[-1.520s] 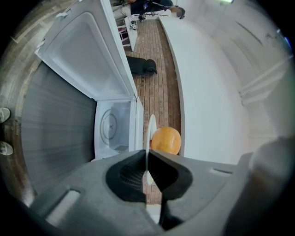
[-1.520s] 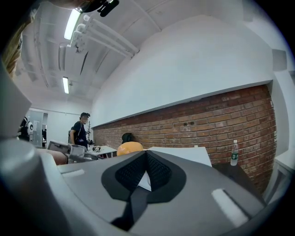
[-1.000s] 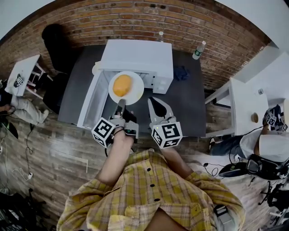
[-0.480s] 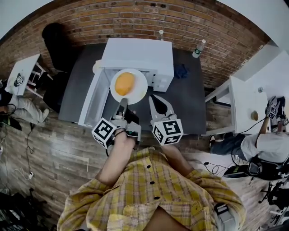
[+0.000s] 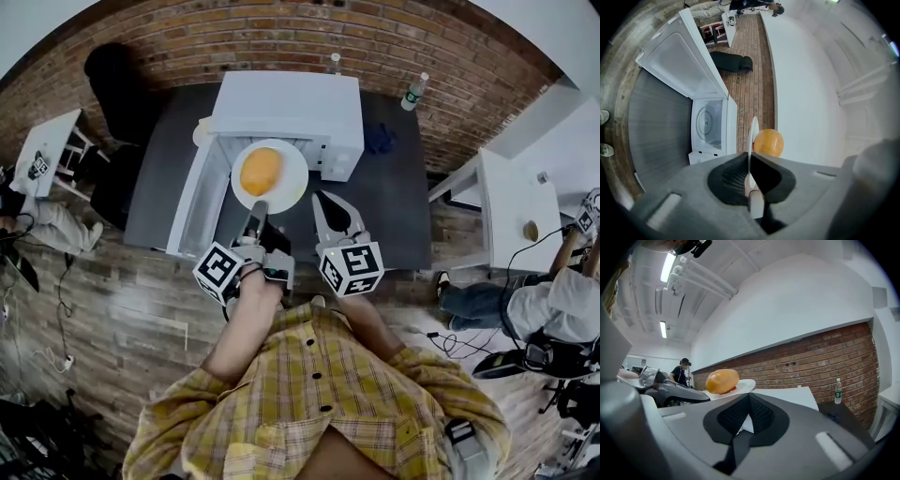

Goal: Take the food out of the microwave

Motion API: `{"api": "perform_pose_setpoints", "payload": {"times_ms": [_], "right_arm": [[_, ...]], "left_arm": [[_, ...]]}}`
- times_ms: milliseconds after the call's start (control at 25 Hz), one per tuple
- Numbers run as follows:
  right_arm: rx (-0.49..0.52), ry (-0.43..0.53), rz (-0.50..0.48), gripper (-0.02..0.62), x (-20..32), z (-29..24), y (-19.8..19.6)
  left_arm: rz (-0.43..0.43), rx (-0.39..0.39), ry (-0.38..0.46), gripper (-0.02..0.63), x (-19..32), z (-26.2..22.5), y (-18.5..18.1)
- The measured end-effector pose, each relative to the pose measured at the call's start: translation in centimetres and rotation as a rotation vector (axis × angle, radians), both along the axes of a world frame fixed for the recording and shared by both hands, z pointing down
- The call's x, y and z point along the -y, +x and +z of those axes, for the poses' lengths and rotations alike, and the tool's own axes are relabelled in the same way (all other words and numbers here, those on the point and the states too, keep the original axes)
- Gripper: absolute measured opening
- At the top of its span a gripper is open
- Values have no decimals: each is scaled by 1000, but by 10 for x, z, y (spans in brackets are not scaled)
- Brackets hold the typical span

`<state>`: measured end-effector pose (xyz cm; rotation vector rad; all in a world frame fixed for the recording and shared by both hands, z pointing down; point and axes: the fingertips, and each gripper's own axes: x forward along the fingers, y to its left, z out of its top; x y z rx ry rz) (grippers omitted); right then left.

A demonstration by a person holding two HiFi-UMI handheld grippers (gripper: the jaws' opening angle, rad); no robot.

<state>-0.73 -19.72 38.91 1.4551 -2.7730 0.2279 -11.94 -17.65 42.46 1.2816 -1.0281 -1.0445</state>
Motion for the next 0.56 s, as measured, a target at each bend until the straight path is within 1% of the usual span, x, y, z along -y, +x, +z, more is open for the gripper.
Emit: {"api": "perform_pose_setpoints", "payload": {"times_ms": [120,280,560], "right_arm": [[0,3,-4,2,1,0,-2],[-4,3,-9,2,1,2,-3],[5,16,-20,2,-1,2,-2]], "left_arm": [[2,-7,2,9,1,0,0],[1,-53,34,9,2,-10,4],[-14,-48,52,9,4,-8,1]]}}
